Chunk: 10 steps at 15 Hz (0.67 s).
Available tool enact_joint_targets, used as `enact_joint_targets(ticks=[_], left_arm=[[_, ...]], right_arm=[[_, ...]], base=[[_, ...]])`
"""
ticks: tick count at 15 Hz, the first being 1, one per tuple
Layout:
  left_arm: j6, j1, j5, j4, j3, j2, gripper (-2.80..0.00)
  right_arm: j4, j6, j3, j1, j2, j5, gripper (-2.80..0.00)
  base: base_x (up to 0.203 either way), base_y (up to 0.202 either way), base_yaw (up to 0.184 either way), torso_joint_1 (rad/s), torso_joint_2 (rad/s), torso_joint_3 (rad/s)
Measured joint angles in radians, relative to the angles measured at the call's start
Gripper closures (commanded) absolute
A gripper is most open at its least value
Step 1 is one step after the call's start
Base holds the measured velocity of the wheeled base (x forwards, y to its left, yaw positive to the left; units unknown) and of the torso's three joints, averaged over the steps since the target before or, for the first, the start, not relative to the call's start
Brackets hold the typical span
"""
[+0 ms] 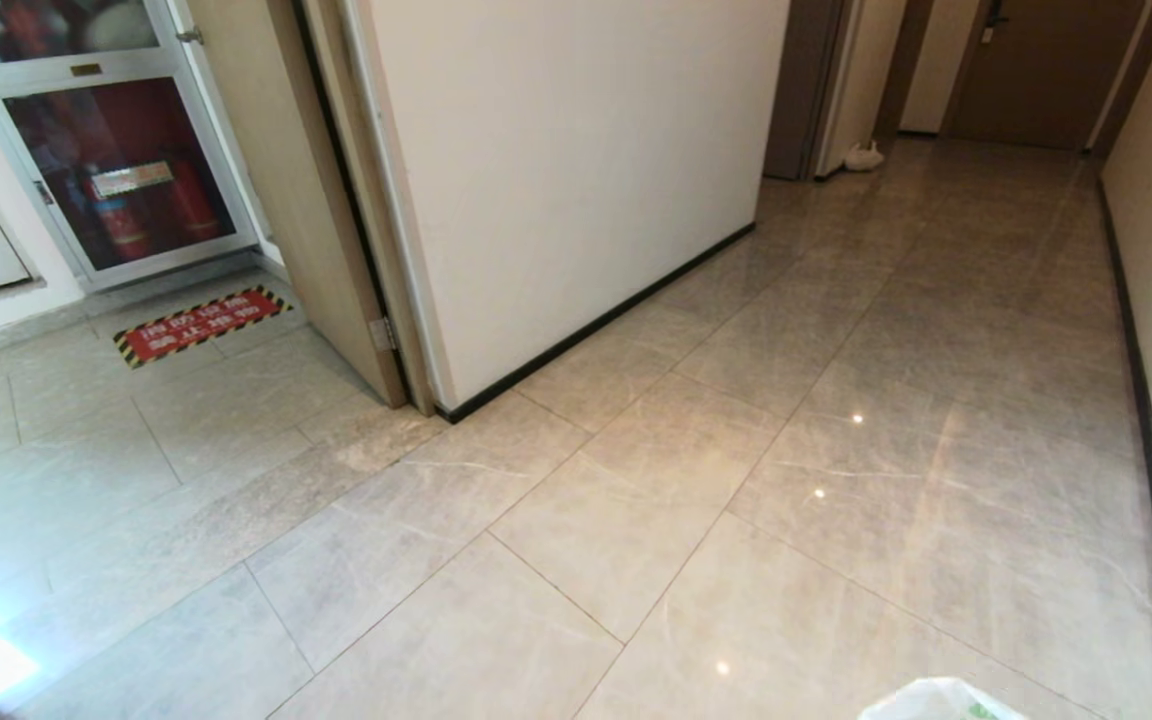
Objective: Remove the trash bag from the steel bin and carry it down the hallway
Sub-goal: Put the trash bag at the door
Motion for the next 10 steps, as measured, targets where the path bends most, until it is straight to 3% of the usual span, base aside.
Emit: enact_joint_targets(ticks=[10], left_arm=[[0.000, -0.001, 0.000, 0.001, 0.000, 0.000, 0.00]], right_arm=[[0.000, 0.000, 0.000, -0.002, 0.000, 0.000, 0.00]], base=[[0.000, 0.000, 0.000, 0.000, 0.00, 0.000]])
